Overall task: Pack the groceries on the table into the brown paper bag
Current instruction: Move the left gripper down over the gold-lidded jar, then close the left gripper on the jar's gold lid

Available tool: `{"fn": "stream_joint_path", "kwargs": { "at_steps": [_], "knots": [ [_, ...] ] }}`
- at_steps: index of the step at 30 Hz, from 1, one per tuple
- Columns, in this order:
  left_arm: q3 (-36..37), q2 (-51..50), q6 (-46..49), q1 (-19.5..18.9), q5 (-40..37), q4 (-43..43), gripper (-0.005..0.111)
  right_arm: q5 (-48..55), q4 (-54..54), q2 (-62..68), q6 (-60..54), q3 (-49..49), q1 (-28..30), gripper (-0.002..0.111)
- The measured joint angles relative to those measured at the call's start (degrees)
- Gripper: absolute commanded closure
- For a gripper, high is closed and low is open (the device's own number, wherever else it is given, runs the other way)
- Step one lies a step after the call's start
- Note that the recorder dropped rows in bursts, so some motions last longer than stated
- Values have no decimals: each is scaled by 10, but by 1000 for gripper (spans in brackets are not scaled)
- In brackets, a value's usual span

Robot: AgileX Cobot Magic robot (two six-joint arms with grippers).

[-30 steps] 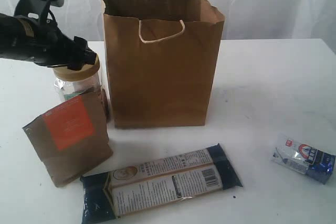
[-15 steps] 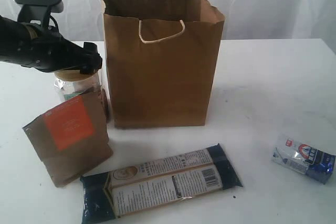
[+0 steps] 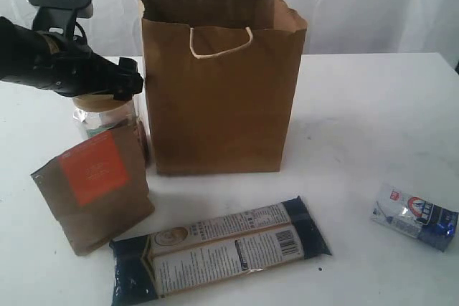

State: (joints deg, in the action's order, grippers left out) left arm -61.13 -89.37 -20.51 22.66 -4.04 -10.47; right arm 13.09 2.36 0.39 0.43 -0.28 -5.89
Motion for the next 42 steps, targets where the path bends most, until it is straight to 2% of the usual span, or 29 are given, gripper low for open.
{"fn": "stream_joint_path", "kwargs": {
  "at_steps": [13, 29, 36, 42],
  "knots": [
    [0, 18, 2, -27, -82, -40, 4, 0, 0, 0, -4, 0, 0, 108],
    [-1, 21, 31, -20, -116, -65, 4, 0, 0, 0, -4, 0, 0, 108],
    [0, 28, 11, 1, -153, -22, 4, 0, 0, 0, -4, 0, 0, 108],
    [0, 28, -3, 5, -163, 21, 4, 0, 0, 0, -4, 0, 0, 108]
  ]
}}
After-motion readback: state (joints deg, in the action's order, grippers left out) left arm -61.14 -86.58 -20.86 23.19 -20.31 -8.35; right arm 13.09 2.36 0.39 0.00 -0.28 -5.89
